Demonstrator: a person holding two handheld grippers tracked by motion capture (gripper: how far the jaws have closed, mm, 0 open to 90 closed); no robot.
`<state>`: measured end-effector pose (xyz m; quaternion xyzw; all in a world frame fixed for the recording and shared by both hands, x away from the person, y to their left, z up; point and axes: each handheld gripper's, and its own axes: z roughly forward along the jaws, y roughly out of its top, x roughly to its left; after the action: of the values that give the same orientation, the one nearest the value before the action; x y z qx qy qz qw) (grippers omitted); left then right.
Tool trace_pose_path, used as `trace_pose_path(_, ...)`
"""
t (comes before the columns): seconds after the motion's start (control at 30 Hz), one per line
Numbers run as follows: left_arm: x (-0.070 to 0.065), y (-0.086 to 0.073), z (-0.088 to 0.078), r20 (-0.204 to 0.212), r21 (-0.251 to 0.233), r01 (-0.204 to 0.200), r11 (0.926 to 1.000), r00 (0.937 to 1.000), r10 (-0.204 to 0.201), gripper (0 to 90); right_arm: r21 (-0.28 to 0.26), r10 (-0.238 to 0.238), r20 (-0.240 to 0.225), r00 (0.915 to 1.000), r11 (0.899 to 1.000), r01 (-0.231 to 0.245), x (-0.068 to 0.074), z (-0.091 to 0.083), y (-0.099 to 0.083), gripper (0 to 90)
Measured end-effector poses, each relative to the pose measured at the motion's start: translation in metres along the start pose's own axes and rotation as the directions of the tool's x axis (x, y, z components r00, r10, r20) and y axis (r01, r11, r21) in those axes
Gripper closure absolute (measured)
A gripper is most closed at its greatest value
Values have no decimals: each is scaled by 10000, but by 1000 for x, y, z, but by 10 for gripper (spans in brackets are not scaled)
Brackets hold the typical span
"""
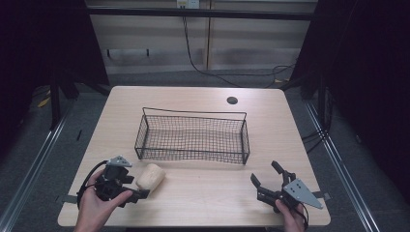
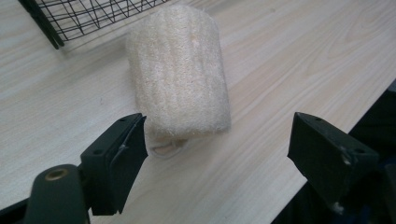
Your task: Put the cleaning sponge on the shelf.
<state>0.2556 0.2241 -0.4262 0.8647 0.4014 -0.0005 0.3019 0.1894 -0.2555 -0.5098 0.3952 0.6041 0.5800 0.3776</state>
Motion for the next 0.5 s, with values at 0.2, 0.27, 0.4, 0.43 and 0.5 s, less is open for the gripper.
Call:
trace_pose_path(0.2, 5, 18, -5, -151, 593, 95, 9982, 9998, -86, 175, -1, 14, 0, 10000, 10000, -14, 0, 0, 0, 136)
trace_pose_path(0.27, 5, 26, -6, -266, 860, 161, 9962, 9996, -139, 175, 7, 54, 15, 10000, 10000, -54, 1, 0, 0, 136)
trace_pose_path(0.4, 7, 37, -6, -3, 936, 260, 9953, 9997, -261, 176, -8, 17, -7, 10000, 10000, -17, 0, 0, 0, 135)
trace_pose_path(0.43, 8, 40, -6, 101, 955, 326, 9949, 9994, -337, 176, 2, 45, 1, 10000, 10000, -45, 1, 0, 0, 136)
trace_pose_path(0.5, 9, 43, -4, 100, 1207, 436, 9917, 9989, -452, 182, -6, 0, -2, 10000, 10000, 0, 0, 0, 0, 136)
